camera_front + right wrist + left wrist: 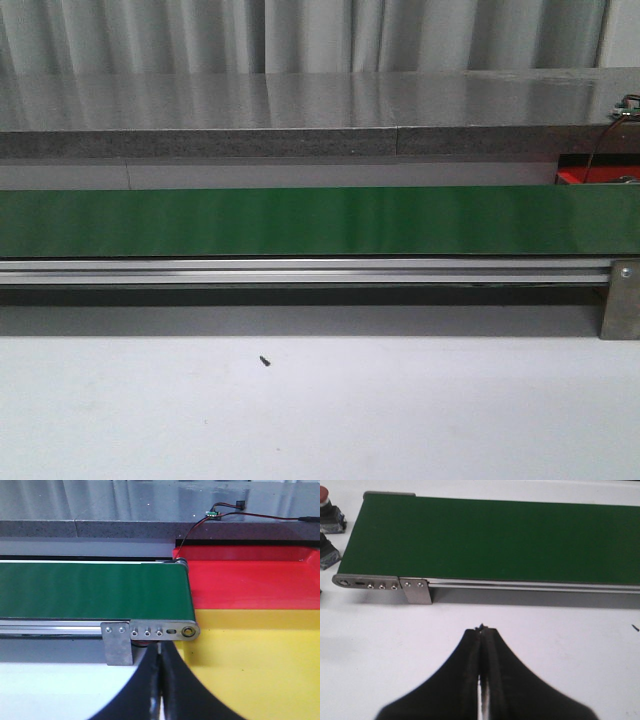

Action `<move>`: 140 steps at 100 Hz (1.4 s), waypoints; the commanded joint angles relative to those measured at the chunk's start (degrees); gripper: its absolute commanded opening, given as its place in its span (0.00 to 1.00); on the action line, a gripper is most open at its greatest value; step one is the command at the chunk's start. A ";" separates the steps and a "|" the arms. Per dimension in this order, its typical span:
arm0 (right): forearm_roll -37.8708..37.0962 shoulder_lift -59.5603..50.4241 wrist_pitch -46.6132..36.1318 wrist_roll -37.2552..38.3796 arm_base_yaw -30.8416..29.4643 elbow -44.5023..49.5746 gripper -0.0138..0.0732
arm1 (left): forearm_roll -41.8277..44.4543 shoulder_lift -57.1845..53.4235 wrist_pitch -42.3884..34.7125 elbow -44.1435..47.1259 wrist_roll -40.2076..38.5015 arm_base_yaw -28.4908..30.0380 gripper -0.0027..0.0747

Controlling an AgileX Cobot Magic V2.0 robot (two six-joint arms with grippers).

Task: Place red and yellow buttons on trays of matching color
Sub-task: 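Move the left gripper over the yellow buttons beside the conveyor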

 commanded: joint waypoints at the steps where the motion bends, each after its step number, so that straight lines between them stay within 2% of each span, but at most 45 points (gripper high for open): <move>1: 0.04 -1.00 -4.87 -0.19 0.07 -1.07 0.08 | -0.61 1.71 -1.33 -2.06 -0.63 -0.24 0.01; 23: 0.04 -1.00 -4.87 -0.19 0.07 -1.07 0.08 | -0.40 4.16 -0.94 -2.06 -0.63 -0.24 0.02; 30: 0.04 -1.00 -4.87 -0.19 0.07 -1.07 0.08 | -0.40 4.16 -0.94 -2.06 -0.63 -0.24 0.08; 39: 0.04 -1.00 -4.87 -0.19 0.07 -1.07 0.08 | -0.40 4.16 -0.94 -2.06 -0.63 -0.24 0.25; 56: 0.04 -1.00 -4.87 -0.19 0.07 -1.07 0.08 | -0.40 4.16 -0.83 -2.06 -0.63 -0.24 0.73; 63: 0.04 -1.00 -4.87 -0.19 0.07 -1.07 0.08 | -0.40 4.16 -0.83 -2.06 -0.63 -0.24 0.84; 81: 0.04 -1.00 -4.87 -0.19 0.07 -1.07 0.08 | 0.44 4.16 0.01 -2.06 -4.36 -0.24 0.86; 99: 0.04 -1.00 -4.87 -0.19 0.07 -1.07 0.08 | 9.44 4.92 -0.19 -2.27 -13.95 3.37 0.86; 113: 0.04 -1.00 -4.87 -0.19 0.07 -1.07 0.08 | 11.88 7.09 -1.18 -3.49 -13.96 10.97 0.86; 132: 0.04 -1.00 -4.87 -0.19 0.07 -1.07 0.08 | 13.63 12.89 -4.67 -5.13 -13.96 25.44 0.86; 140: 0.04 -1.00 -4.87 -0.19 0.07 -1.07 0.08 | 14.67 16.81 -6.33 -6.13 -13.96 29.60 0.86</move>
